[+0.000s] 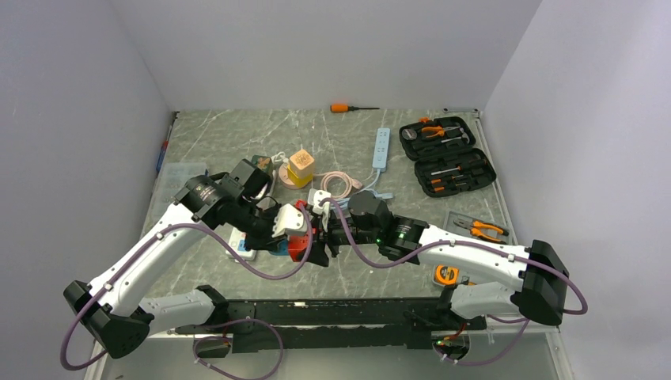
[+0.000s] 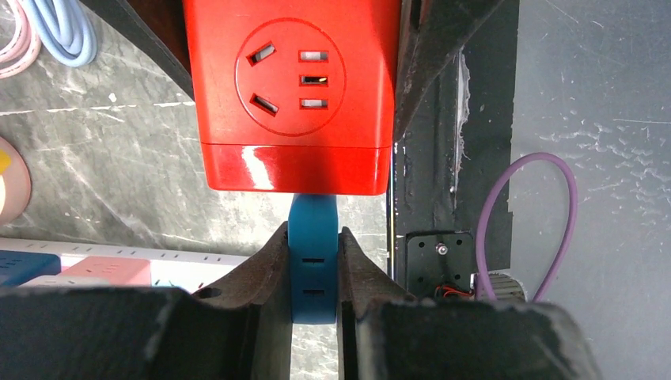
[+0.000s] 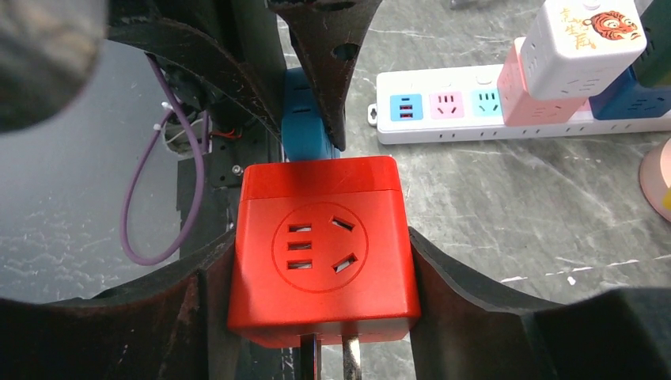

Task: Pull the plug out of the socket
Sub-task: Remove the plug from the socket, then place the plug at the center of the board.

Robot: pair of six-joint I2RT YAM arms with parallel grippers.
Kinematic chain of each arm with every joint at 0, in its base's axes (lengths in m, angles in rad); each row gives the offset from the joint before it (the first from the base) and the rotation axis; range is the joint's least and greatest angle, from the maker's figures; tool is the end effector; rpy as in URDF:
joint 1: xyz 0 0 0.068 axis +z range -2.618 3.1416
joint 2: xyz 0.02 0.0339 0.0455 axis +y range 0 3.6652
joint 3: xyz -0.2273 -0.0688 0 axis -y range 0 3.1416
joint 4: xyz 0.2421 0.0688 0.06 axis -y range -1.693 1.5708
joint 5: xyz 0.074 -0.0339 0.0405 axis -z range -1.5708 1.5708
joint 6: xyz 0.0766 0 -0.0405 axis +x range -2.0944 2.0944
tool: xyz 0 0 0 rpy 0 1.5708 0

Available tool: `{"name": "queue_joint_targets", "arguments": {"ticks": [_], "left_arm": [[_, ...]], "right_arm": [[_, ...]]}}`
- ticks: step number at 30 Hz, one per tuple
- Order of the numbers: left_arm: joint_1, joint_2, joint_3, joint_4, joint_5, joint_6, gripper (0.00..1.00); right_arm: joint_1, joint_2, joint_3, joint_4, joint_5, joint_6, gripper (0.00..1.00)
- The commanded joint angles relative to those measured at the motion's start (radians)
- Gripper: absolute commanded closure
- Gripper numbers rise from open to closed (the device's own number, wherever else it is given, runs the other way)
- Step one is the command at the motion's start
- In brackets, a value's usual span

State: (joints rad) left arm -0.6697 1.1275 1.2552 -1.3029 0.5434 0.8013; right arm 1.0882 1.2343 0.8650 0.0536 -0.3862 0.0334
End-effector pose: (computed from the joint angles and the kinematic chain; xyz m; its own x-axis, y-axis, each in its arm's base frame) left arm 0.1391 -0.1606 0.2804 -0.0095 0.7917 -0.6108 0.9980 -0.0306 -0.0552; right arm 0.1277 0.3059 0.2516 -0.1770 -0.2711 -0.9461 -0.9814 0.1219 0.1486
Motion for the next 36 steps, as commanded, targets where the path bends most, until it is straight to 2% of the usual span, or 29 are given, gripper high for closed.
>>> {"name": "queue_joint_targets", "arguments": {"ticks": [1, 2, 9, 18, 22, 25, 28, 31, 36], "left_arm": [[-0.006, -0.011, 0.036, 0.006, 0.042, 0.028, 1.00], [-0.006, -0.014, 0.028, 0.008, 0.028, 0.030, 1.00], [-0.004, 0.006, -0.033, 0.054, -0.189, 0.023, 1.00], [0.028, 0.043, -0.115, 0.090, -0.348, 0.045, 1.00], [0.038, 0.054, -0.107, 0.106, -0.353, 0.032, 1.00], [0.039, 0.060, -0.101, 0.124, -0.332, 0.011, 1.00], [0.039, 0.072, -0.086, 0.143, -0.310, -0.012, 1.00], [0.039, 0.093, -0.050, 0.142, -0.288, -0.034, 1.00], [0.038, 0.122, 0.005, 0.140, -0.248, -0.068, 1.00]], "right_arm": [[0.010, -0.007, 0.039, -0.039, 0.024, -0.051, 0.95], [0.011, -0.019, 0.035, -0.048, 0.038, -0.057, 1.00], [0.012, -0.128, -0.018, -0.121, 0.134, -0.056, 1.00], [0.012, -0.175, -0.012, -0.224, 0.164, -0.070, 1.00], [0.010, -0.191, -0.025, -0.232, 0.187, -0.059, 1.00], [-0.001, -0.218, -0.081, -0.191, 0.277, -0.036, 1.00], [-0.071, -0.220, -0.121, -0.152, 0.427, 0.100, 1.00], [-0.201, -0.203, -0.139, -0.147, 0.486, 0.250, 1.00], [-0.314, -0.147, -0.146, -0.243, 0.757, 0.441, 1.00]]}}
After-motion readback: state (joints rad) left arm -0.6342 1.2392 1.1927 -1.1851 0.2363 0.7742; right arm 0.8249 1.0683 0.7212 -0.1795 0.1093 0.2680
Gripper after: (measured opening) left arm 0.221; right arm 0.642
